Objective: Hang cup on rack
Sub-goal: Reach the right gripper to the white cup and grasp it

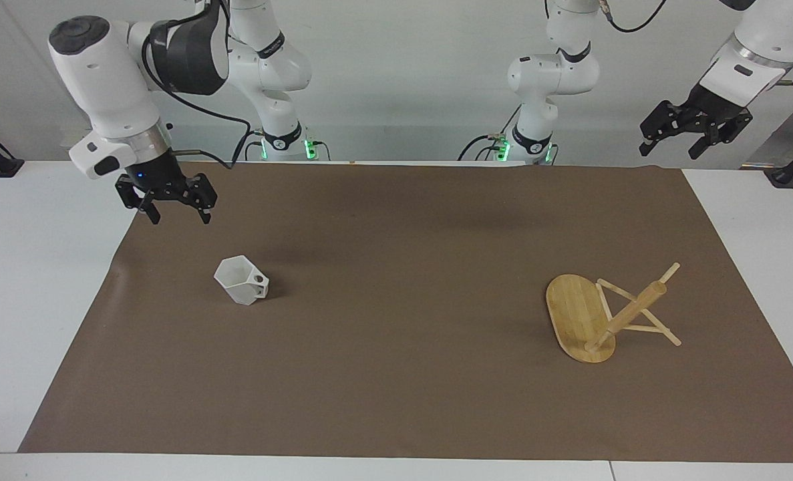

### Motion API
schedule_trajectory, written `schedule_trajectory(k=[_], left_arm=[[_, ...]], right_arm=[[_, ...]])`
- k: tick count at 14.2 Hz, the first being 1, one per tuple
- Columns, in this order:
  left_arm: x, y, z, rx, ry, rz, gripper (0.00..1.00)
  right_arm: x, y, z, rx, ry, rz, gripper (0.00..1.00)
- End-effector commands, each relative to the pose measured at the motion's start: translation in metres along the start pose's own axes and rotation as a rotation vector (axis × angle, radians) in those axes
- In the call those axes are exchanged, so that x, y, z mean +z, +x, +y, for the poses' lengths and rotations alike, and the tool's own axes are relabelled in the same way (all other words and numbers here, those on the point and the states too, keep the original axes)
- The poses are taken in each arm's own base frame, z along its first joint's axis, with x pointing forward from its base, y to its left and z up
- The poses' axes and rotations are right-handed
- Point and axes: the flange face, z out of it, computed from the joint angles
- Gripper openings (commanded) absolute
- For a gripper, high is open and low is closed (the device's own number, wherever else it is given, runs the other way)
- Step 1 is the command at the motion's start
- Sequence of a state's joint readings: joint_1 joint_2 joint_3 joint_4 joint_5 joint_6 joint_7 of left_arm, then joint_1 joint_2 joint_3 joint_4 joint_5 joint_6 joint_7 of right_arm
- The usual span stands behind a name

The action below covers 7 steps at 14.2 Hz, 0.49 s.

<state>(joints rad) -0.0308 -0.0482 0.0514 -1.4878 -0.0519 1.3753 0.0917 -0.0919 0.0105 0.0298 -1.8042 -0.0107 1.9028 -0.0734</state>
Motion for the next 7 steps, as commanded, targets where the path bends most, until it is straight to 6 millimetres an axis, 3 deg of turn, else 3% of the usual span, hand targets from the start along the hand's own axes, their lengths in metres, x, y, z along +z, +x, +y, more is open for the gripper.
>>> schedule_trajectory(k=[1,3,7], left_arm=[[0.001,-0.009,-0.003,-0.001,0.015,-0.001,1.00],[0.001,-0.009,0.001,0.001,0.017,0.000,1.00],[0.001,-0.011,0.003,-0.001,0.015,-0.010,1.00]], right_arm=[[0.036,-0.002,0.000,-0.022,0.022,0.008,1.00],[0.064,0.007,0.005,-0.032,0.024,-0.007,1.00],[0.100,0.014,0.006,-0.054,0.023,0.005,1.00]])
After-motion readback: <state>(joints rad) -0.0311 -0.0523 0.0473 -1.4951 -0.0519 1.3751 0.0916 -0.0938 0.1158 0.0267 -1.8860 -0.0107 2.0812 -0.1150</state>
